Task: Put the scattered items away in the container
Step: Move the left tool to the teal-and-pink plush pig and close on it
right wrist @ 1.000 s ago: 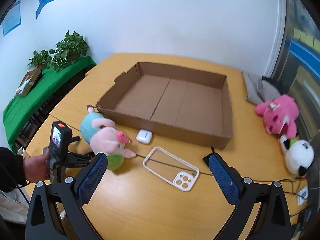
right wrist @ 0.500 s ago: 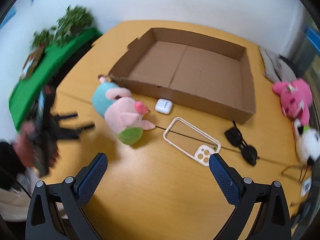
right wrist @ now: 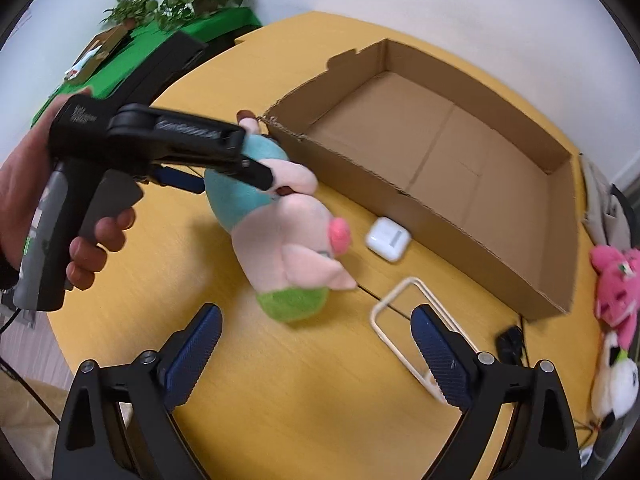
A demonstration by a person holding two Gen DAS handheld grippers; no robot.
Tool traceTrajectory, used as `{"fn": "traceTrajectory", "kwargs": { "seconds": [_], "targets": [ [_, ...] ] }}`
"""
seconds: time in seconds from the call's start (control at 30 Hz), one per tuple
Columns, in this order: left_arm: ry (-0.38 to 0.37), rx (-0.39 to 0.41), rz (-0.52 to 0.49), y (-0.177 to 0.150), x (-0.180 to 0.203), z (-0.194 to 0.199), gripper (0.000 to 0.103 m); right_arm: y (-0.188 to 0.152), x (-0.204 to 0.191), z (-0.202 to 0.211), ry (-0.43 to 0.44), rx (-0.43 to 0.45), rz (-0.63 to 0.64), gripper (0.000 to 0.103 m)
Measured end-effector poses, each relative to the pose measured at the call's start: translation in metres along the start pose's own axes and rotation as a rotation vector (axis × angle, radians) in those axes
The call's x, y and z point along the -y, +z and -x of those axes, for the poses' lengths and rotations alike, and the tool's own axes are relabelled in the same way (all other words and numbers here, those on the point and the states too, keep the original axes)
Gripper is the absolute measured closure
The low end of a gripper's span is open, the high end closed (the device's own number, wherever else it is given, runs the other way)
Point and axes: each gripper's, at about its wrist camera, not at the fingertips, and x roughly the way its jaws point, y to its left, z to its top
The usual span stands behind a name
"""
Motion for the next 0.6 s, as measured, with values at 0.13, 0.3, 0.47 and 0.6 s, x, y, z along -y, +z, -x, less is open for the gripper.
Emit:
{"fn": "traceTrajectory", "kwargs": {
  "seconds": [0.13,0.3,0.47,0.6],
  "targets": [
    [0.010,-0.029,-0.018,0.013,0.005,-0.009,0.001,0.013,0.001,-0.036,0.047,-0.036,-0.009,0.006],
    [-0.011,-0.071,-0.004,0.024,0.003,-0.018,0.001,0.024,0.001,-0.083,0.092,-0.094,0.007,0.019],
    [0.000,-0.100,-0.040,0.029,0.011,-0.022,0.006,0.024,0.008,-0.105,0.160,-0.122,-0.048,0.021],
    [0.019,-0.095,-0.091,0.026,0.025,-0.018,0.018,0.019,0.009,-0.110,0.187,-0.152,-0.068,0.030]
  ]
}}
